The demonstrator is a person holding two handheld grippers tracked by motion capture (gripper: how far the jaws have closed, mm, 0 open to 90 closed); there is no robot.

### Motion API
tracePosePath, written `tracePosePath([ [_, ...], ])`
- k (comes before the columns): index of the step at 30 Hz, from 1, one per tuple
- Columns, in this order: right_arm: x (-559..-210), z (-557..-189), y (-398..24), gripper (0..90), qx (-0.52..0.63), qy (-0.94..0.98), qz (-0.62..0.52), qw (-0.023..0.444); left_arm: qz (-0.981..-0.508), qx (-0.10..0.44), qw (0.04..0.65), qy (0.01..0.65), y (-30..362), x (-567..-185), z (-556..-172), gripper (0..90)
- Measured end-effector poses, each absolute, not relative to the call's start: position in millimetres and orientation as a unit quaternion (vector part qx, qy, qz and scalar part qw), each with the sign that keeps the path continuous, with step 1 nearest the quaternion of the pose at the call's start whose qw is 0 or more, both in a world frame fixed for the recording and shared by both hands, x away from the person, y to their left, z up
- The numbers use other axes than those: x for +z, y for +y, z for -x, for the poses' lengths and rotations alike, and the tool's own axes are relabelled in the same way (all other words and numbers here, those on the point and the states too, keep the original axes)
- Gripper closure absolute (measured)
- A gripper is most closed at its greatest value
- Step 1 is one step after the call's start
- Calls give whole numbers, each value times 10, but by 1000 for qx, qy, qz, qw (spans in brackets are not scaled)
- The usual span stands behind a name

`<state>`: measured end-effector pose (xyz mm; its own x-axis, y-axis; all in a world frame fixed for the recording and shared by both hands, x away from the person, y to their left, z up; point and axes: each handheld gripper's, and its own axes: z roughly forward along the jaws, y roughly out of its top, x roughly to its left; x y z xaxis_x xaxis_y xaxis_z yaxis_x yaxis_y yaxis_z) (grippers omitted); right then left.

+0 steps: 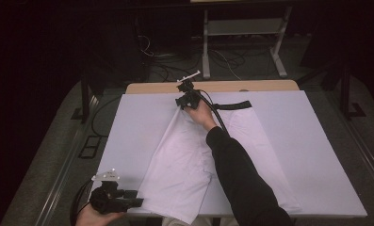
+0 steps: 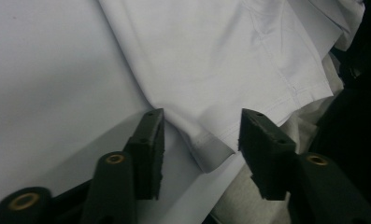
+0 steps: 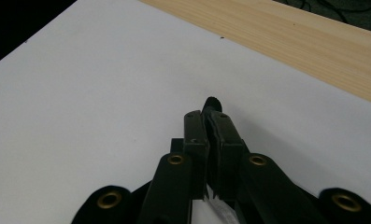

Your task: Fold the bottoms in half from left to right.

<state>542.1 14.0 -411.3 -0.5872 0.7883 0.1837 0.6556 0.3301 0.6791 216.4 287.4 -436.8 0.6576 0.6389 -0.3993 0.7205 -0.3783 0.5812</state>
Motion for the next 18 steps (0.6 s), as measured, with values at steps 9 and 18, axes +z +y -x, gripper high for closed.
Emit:
tracePosePath([
  [9,-4096,-5416,119,846,372,810,-445,91,-824,-76,377,416,2911,-4410,-2204,811],
  [18,-4073,-5418,81,846,376,810,-441,87,-834,-75,380,392,2863,-4342,-2191,877],
])
